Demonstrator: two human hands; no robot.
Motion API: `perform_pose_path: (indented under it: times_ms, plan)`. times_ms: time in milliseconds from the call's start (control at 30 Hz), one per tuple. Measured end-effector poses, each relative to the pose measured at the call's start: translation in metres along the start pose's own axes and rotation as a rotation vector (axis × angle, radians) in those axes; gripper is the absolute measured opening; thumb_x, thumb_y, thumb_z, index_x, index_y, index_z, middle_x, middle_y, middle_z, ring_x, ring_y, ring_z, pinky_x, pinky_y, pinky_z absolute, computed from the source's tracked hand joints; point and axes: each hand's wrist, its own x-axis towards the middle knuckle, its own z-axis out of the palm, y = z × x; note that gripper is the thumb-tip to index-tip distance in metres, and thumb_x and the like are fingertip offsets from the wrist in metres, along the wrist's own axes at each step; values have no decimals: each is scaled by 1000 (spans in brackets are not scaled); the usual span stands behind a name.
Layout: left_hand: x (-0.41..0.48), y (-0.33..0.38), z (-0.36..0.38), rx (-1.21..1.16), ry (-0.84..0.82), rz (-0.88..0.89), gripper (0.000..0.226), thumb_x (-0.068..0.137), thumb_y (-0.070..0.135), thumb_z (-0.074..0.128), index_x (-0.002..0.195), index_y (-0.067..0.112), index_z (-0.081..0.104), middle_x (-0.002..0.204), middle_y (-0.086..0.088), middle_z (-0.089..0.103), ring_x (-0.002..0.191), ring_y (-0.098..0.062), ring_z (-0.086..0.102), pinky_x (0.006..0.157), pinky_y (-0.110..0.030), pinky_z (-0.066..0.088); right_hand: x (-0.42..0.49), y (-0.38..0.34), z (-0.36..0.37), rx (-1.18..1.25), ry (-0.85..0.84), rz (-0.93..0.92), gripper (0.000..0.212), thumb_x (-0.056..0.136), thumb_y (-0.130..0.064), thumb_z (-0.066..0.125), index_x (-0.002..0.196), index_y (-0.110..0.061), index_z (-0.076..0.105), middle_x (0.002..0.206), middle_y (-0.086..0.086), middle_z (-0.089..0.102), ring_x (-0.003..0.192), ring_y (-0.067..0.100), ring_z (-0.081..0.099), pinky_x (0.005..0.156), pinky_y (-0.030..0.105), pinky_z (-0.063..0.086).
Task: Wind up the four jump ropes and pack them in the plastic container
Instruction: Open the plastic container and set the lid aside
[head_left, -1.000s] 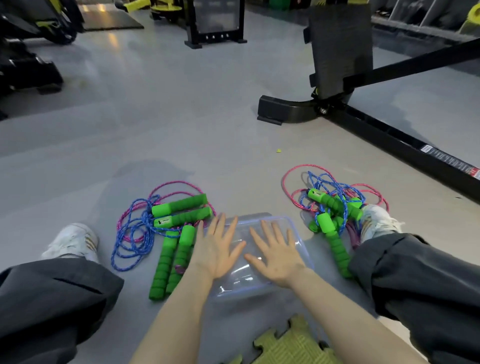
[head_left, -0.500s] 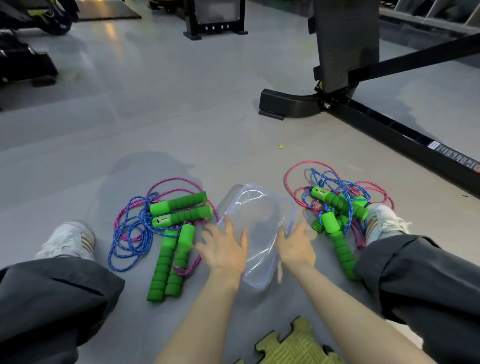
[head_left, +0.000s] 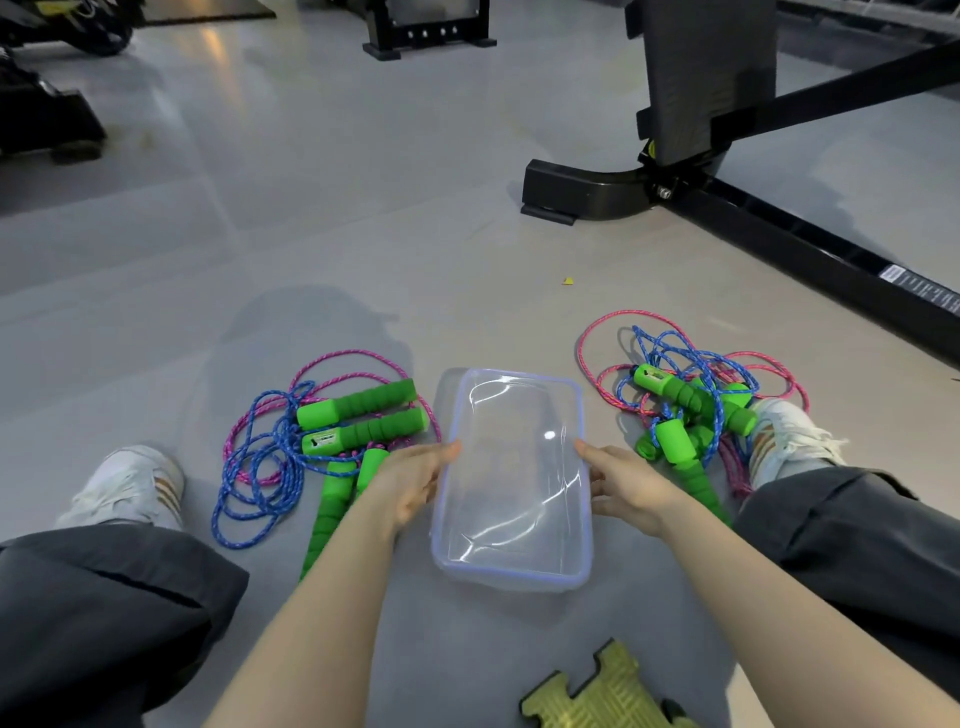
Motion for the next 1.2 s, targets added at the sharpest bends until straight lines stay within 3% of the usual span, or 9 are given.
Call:
perform_pose_path:
  times_ms: [167, 300, 533, 633, 733, 833, 933, 1100, 1200]
  plan:
    - [3, -11, -6, -107, -55, -41, 34, 88, 9, 61, 117, -9, 60, 114, -28, 63, 106, -39, 61, 98, -49, 47, 2, 4, 4, 25, -46, -42, 42, 96, -29, 49, 114, 7, 58, 102, 23, 67, 83, 29, 63, 77, 36, 53]
    - [8, -10, -5, -129, 96, 51, 26, 79, 5, 72, 101, -5, 61, 96, -23, 67, 71, -27, 67, 72, -39, 57, 2, 3, 5, 67, -51, -64, 38, 96, -28, 49, 112, 5, 59, 111, 26, 64, 94, 32, 62, 82, 38, 54]
    - [-3, -9, 2, -16, 224, 207, 22, 80, 2, 73, 88, 5, 53, 73, -4, 55, 49, -6, 52, 44, -15, 42, 1, 5, 8, 53, 27, -124, 32, 91, -31, 57, 91, 0, 50, 92, 22, 55, 81, 28, 55, 77, 42, 52]
    - [-4, -10, 2, -38, 231, 224, 22, 81, 2, 72, 89, 5, 52, 76, -5, 57, 55, -9, 54, 47, -17, 44, 3, 8, 8, 41, 42, -124, 43, 86, -38, 62, 98, 2, 50, 89, 22, 58, 77, 27, 57, 76, 41, 53]
    - [-6, -10, 2, -23, 227, 223, 22, 80, 5, 73, 84, 8, 52, 81, -8, 58, 61, -15, 54, 56, -25, 45, 2, 5, 12, -21, 170, -219, 33, 88, -25, 63, 72, -11, 38, 65, 8, 42, 58, 17, 39, 52, 19, 40]
    - [-7, -9, 4, 0, 221, 223, 20, 82, 5, 72, 87, 6, 52, 77, -5, 57, 57, -11, 54, 50, -19, 46, 7, 9, 9, -100, 298, -319, 44, 85, -16, 66, 65, -17, 27, 60, 1, 26, 54, 15, 23, 51, 25, 26]
    - [-4, -13, 7, 10, 277, 246, 20, 82, 7, 71, 92, 3, 54, 82, -6, 57, 65, -12, 54, 57, -20, 44, 4, 5, 6, -111, 265, -252, 38, 77, -27, 74, 72, -16, 38, 67, 2, 39, 62, 19, 36, 60, 30, 34]
    - [-8, -34, 58, -201, 525, 212, 22, 84, 5, 68, 91, 8, 47, 85, -6, 51, 82, -19, 49, 77, -27, 38, 1, -13, 21, -899, 727, -424, 37, 85, -30, 61, 116, -14, 52, 119, 12, 46, 113, 32, 41, 90, 40, 33]
    - [-17, -42, 91, -203, 509, 111, 28, 81, 12, 72, 94, 4, 48, 94, -14, 54, 81, -21, 51, 72, -27, 38, -8, -10, 49, -1076, 686, -451, 34, 92, -28, 48, 119, -10, 54, 119, 17, 49, 111, 35, 43, 89, 42, 29]
